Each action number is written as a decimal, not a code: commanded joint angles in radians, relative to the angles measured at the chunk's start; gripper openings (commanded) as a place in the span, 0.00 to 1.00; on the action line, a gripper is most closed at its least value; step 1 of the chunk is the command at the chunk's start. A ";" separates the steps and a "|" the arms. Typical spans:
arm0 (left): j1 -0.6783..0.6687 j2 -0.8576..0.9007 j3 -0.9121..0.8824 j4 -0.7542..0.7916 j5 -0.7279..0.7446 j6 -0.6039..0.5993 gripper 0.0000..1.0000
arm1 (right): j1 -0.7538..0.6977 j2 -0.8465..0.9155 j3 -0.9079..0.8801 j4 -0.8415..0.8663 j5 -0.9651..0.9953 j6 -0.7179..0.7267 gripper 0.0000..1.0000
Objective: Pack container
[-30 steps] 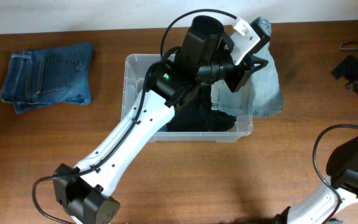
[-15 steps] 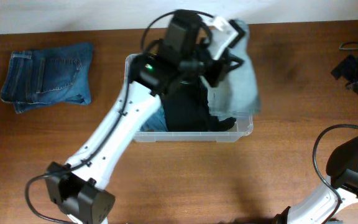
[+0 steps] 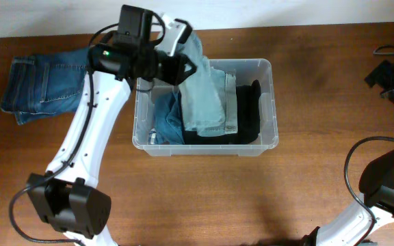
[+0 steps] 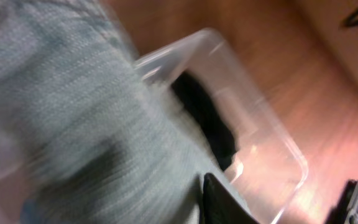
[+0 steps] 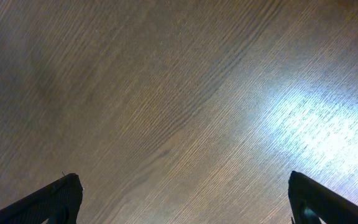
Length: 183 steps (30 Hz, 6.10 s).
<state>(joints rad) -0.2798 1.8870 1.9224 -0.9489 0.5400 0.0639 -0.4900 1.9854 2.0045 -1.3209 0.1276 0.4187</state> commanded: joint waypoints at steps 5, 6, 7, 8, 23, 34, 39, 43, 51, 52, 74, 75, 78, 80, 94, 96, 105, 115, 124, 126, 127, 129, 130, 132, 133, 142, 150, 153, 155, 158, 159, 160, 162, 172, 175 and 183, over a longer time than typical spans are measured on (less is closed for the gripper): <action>0.040 0.092 0.029 -0.117 -0.218 0.069 0.28 | -0.001 0.013 -0.003 0.000 0.016 0.005 0.98; 0.040 0.102 0.029 -0.142 -0.275 0.069 0.28 | -0.001 0.013 -0.003 0.000 0.016 0.005 0.98; 0.040 0.109 0.029 -0.157 -0.308 0.069 0.28 | -0.001 0.013 -0.003 0.000 0.016 0.005 0.98; 0.040 0.111 0.029 -0.175 -0.351 0.069 0.28 | -0.001 0.013 -0.003 0.000 0.016 0.005 0.98; 0.040 0.112 0.029 -0.393 -0.690 0.065 0.30 | -0.001 0.013 -0.003 0.000 0.016 0.005 0.98; 0.036 0.112 0.100 -0.347 -0.739 0.035 0.45 | -0.001 0.013 -0.003 0.000 0.016 0.005 0.98; 0.026 0.112 0.141 -0.320 -0.739 0.031 0.36 | -0.001 0.013 -0.003 0.000 0.016 0.005 0.98; 0.025 0.114 0.141 -0.317 -0.739 0.019 0.37 | -0.001 0.013 -0.003 0.000 0.016 0.005 0.98; 0.026 0.134 0.141 -0.303 -0.632 -0.011 0.22 | -0.001 0.013 -0.003 0.000 0.016 0.005 0.98; 0.026 0.143 0.141 -0.298 -0.617 -0.011 0.17 | -0.001 0.013 -0.003 0.000 0.016 0.005 0.98; -0.055 0.392 0.141 -0.233 -0.542 -0.030 0.01 | -0.001 0.013 -0.003 0.000 0.016 0.005 0.98; -0.066 0.401 0.141 -0.230 -0.542 -0.030 0.01 | -0.001 0.013 -0.003 0.000 0.016 0.005 0.98; -0.098 0.420 0.141 -0.213 -0.542 -0.030 0.01 | -0.001 0.013 -0.003 0.000 0.016 0.005 0.98; -0.114 0.430 0.141 -0.202 -0.542 -0.030 0.01 | -0.001 0.013 -0.003 0.000 0.016 0.005 0.98; -0.248 0.457 0.142 -0.147 -0.535 -0.028 0.01 | -0.001 0.013 -0.003 0.000 0.016 0.005 0.98; -0.268 0.457 0.142 -0.145 -0.536 -0.011 0.01 | -0.001 0.013 -0.003 0.000 0.016 0.005 0.98; -0.286 0.456 0.285 -0.256 -0.697 -0.049 0.01 | -0.001 0.013 -0.003 0.000 0.016 0.005 0.98; -0.228 0.456 0.534 -0.483 -0.890 -0.289 0.01 | -0.001 0.013 -0.003 0.000 0.016 0.005 0.98; -0.162 0.464 0.512 -0.489 -0.856 -0.325 0.01 | -0.001 0.013 -0.003 0.000 0.016 0.005 0.98; -0.160 0.473 0.512 -0.478 -0.844 -0.325 0.01 | -0.001 0.013 -0.003 0.000 0.016 0.005 0.98; -0.160 0.483 0.512 -0.473 -0.843 -0.325 0.01 | -0.001 0.013 -0.003 0.000 0.016 0.005 0.98; -0.160 0.496 0.512 -0.473 -0.842 -0.325 0.01 | -0.001 0.013 -0.003 0.000 0.016 0.005 0.98; -0.160 0.505 0.512 -0.473 -0.842 -0.325 0.01 | -0.001 0.013 -0.003 0.000 0.016 0.005 0.98; -0.160 0.526 0.512 -0.470 -0.842 -0.325 0.01 | -0.001 0.013 -0.003 0.000 0.016 0.005 0.98; -0.160 0.542 0.512 -0.466 -0.842 -0.325 0.01 | -0.001 0.013 -0.003 0.000 0.016 0.005 0.99; -0.158 0.620 0.512 -0.430 -0.774 -0.325 0.01 | -0.001 0.013 -0.003 0.000 0.016 0.005 0.98; -0.158 0.623 0.512 -0.386 -0.764 -0.325 0.01 | -0.001 0.013 -0.003 0.000 0.016 0.005 0.98; -0.151 0.623 0.512 -0.382 -0.765 -0.325 0.01 | -0.001 0.013 -0.003 0.000 0.016 0.005 0.98; -0.136 0.623 0.512 -0.379 -0.765 -0.325 0.01 | -0.001 0.013 -0.003 0.000 0.016 0.005 0.98; -0.100 0.623 0.512 -0.375 -0.764 -0.326 0.01 | -0.001 0.013 -0.003 0.000 0.016 0.005 0.98; -0.086 0.623 0.512 -0.378 -0.764 -0.328 0.01 | -0.001 0.013 -0.003 0.000 0.016 0.005 0.98; -0.068 0.623 0.512 -0.384 -0.764 -0.340 0.01 | -0.001 0.013 -0.003 0.000 0.016 0.005 0.98; -0.044 0.623 0.512 -0.396 -0.764 -0.359 0.01 | -0.001 0.013 -0.003 0.000 0.016 0.005 0.98; 0.076 0.623 0.512 -0.415 -0.763 -0.344 0.01 | -0.001 0.013 -0.003 0.000 0.016 0.005 0.98; 0.081 0.623 0.512 -0.399 -0.763 -0.282 0.01 | -0.001 0.013 -0.003 0.000 0.016 0.005 0.98; 0.077 0.623 0.512 -0.345 -0.614 -0.119 0.01 | -0.001 0.013 -0.003 0.000 0.016 0.005 0.98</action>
<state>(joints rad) -0.1982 2.4798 2.4432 -1.3109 -0.1711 -0.1509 -0.4904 1.9873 2.0045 -1.3205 0.1280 0.4179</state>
